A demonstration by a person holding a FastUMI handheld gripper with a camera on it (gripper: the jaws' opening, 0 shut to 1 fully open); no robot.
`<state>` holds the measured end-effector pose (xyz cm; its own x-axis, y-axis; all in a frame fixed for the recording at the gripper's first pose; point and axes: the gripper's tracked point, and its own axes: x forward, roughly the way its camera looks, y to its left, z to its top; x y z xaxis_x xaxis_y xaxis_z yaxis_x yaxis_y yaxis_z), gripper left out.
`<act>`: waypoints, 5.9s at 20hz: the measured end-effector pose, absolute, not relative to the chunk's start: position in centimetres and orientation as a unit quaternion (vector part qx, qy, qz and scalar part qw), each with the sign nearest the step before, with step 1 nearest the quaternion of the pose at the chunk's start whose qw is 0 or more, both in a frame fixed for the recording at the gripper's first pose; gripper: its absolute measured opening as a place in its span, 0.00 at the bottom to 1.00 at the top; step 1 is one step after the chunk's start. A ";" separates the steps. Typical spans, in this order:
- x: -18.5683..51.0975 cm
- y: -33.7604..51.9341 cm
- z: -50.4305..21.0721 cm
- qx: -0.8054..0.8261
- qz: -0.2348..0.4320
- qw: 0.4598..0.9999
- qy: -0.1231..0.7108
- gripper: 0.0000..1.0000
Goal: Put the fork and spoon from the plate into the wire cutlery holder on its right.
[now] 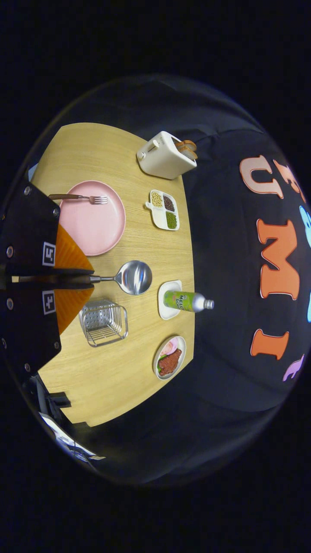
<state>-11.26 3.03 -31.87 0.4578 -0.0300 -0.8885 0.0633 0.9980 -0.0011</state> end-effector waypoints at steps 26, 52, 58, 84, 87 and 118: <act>-12.2 -4.7 -39.2 -0.032 0.051 0.738 0.673 0.07; 0.0 0.7 -24.6 0.028 -0.003 0.960 0.279 0.56; 0.1 5.0 -23.4 0.049 0.017 0.968 0.246 0.87; -12.7 24.2 -41.4 0.003 0.148 0.855 0.496 0.89; -13.6 24.2 -42.9 -0.007 0.139 0.843 0.520 0.82; -9.5 10.6 -36.8 0.069 0.069 0.878 0.469 0.06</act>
<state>-9.53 10.62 -36.83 0.5503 0.1867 -0.8138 -0.0570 0.9808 0.1864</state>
